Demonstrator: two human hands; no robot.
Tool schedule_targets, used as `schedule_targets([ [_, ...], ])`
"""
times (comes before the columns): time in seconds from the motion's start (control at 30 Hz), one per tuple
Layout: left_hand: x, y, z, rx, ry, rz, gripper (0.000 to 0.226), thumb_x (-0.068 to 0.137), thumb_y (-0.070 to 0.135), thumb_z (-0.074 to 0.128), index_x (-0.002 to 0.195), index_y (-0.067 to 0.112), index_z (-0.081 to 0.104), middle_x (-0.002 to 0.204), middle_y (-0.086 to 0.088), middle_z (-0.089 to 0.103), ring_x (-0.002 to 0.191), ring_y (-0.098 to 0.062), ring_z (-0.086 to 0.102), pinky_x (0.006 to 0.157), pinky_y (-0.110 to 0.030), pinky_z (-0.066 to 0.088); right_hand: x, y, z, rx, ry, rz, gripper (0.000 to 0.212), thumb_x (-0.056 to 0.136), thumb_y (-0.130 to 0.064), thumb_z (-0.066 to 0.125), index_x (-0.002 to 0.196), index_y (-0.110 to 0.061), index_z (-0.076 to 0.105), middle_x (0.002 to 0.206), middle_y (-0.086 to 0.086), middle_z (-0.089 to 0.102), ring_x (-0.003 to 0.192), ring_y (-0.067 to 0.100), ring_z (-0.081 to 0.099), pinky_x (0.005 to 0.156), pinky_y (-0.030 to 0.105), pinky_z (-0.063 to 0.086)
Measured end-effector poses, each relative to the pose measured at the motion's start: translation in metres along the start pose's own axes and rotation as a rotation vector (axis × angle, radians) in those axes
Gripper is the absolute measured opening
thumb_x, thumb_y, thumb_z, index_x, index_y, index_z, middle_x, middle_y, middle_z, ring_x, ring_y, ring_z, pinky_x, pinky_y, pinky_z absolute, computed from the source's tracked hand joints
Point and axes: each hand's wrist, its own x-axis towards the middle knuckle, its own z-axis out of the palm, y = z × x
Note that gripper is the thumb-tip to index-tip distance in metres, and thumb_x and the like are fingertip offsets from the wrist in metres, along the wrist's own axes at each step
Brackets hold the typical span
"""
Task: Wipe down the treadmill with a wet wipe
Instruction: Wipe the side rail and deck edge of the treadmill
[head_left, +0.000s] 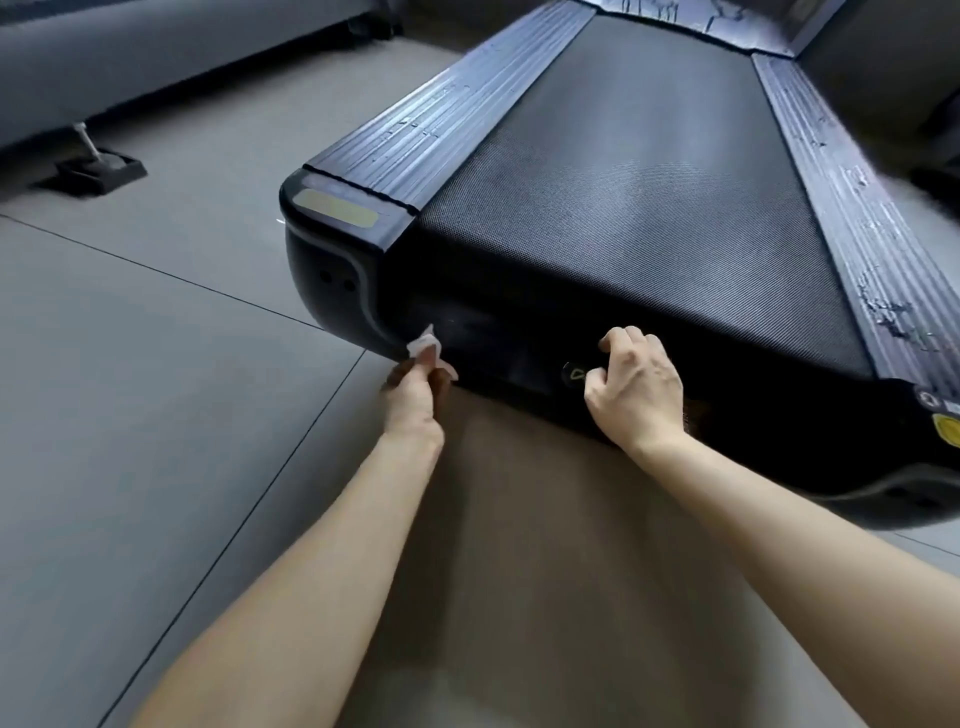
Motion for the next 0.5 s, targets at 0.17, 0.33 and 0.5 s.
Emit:
schedule_targets([
  [0.17, 0.015, -0.026, 0.000, -0.201, 0.044, -0.199, 0.012, 0.102, 0.022, 0.060, 0.093, 0.025, 0.067, 0.080, 0.010, 0.054, 0.053, 0.000, 0.052, 0.054, -0.013, 0.046, -0.002, 0.001, 0.001, 0.077, -0.001, 0.028, 0.032, 0.088, -0.014, 0.054, 0.117, -0.008, 0.064, 0.115, 0.005, 0.064, 0.109, 0.026, 0.055, 0.095, 0.037, 0.045],
  [0.33, -0.027, -0.083, 0.024, -0.063, 0.030, -0.456, 0.034, 0.104, 0.018, 0.049, 0.074, 0.011, 0.064, 0.060, -0.001, 0.062, 0.056, -0.010, 0.056, 0.072, -0.025, 0.054, -0.004, 0.001, -0.001, 0.093, -0.012, 0.045, 0.035, 0.089, -0.015, 0.054, 0.122, -0.008, 0.063, 0.118, 0.005, 0.062, 0.113, 0.026, 0.054, 0.098, 0.036, 0.045],
  [0.5, 0.002, -0.042, 0.011, -0.077, 0.076, -0.362, 0.040, 0.107, 0.027, 0.040, 0.068, 0.022, 0.050, 0.058, 0.002, 0.054, 0.049, -0.014, 0.054, 0.058, -0.025, 0.050, -0.006, -0.021, 0.002, 0.176, -0.048, -0.003, 0.045, 0.088, -0.022, 0.060, 0.132, -0.011, 0.060, 0.127, 0.004, 0.062, 0.121, 0.024, 0.055, 0.109, 0.042, 0.039],
])
